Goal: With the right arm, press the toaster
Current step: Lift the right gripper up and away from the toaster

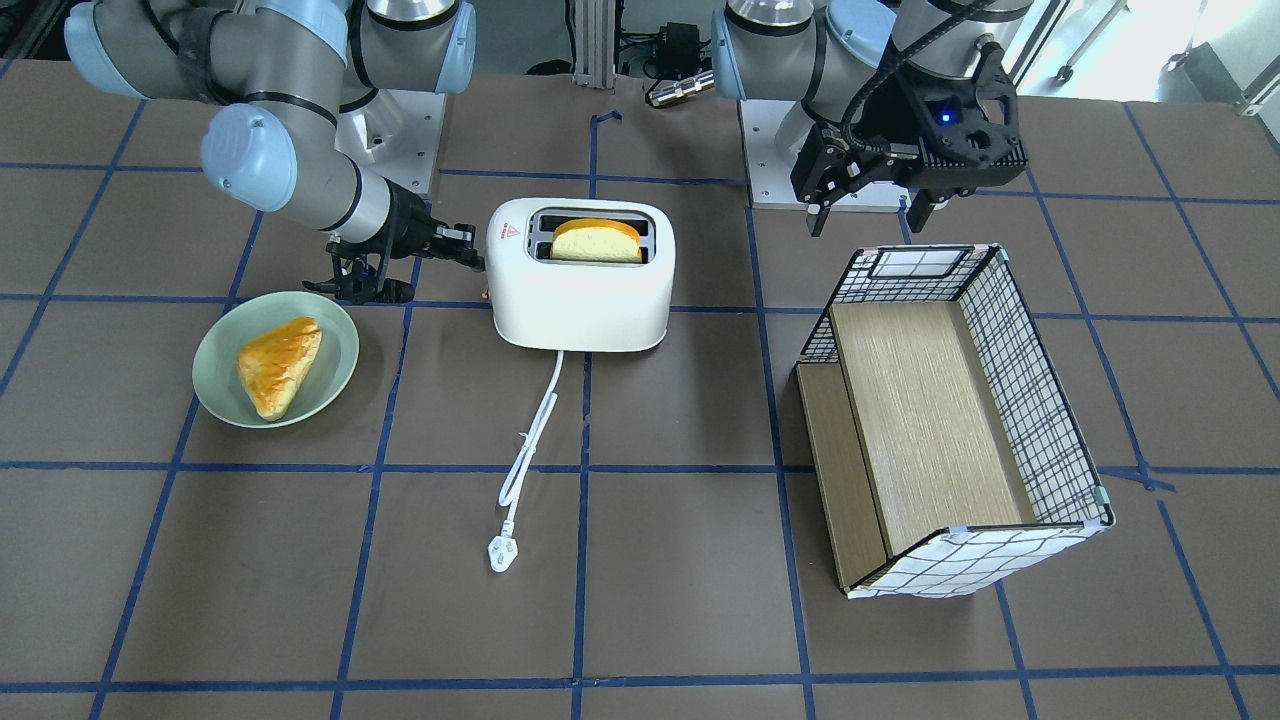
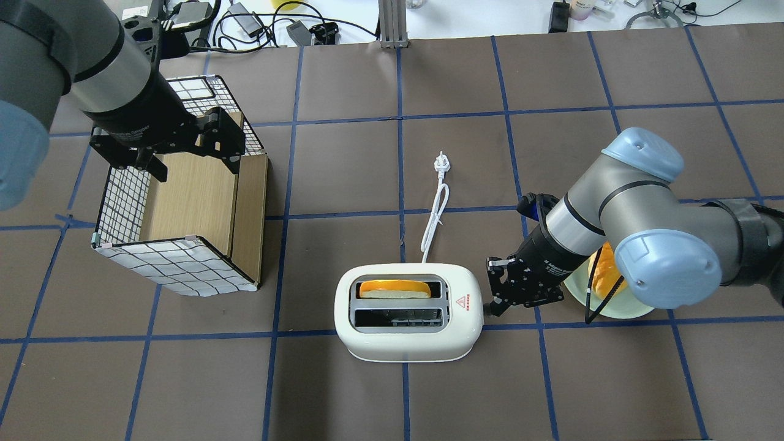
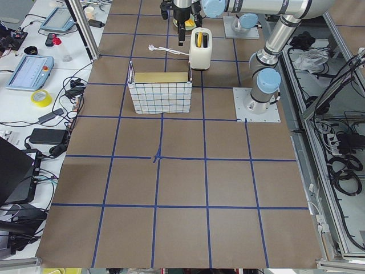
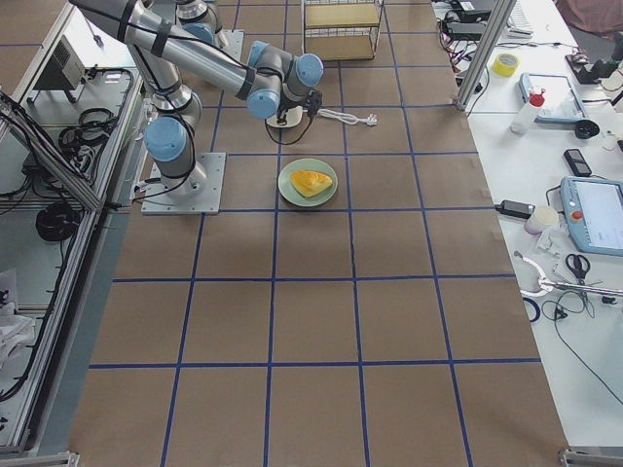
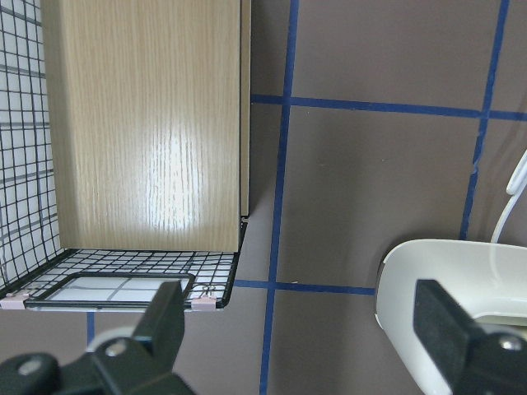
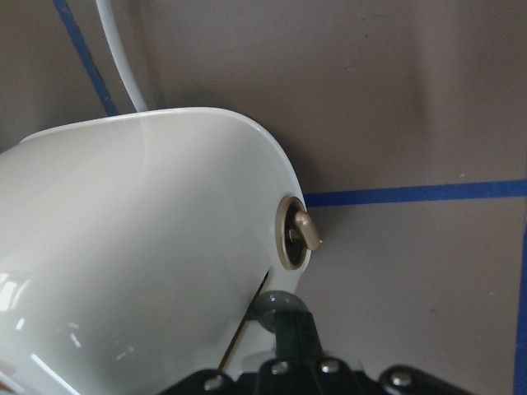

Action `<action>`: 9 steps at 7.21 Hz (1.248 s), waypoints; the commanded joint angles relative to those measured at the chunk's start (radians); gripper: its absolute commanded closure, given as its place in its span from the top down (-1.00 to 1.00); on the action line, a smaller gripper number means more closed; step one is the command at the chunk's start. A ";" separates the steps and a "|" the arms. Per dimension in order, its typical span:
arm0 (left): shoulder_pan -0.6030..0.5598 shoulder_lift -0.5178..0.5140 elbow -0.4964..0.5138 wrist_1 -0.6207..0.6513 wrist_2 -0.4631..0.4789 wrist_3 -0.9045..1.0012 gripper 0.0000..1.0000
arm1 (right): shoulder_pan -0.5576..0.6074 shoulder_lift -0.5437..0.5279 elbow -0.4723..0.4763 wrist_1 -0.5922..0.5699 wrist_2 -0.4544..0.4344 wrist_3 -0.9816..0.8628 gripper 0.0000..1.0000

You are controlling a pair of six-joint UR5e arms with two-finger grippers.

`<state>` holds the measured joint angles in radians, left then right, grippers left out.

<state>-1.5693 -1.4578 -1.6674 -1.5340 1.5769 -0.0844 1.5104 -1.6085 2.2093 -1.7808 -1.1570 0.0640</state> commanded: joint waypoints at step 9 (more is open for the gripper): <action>0.000 0.001 0.001 0.000 0.000 0.000 1.00 | 0.001 0.006 -0.233 0.156 -0.061 0.129 -1.00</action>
<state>-1.5692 -1.4573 -1.6672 -1.5340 1.5769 -0.0844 1.5110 -1.6009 2.0425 -1.6908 -1.2142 0.1882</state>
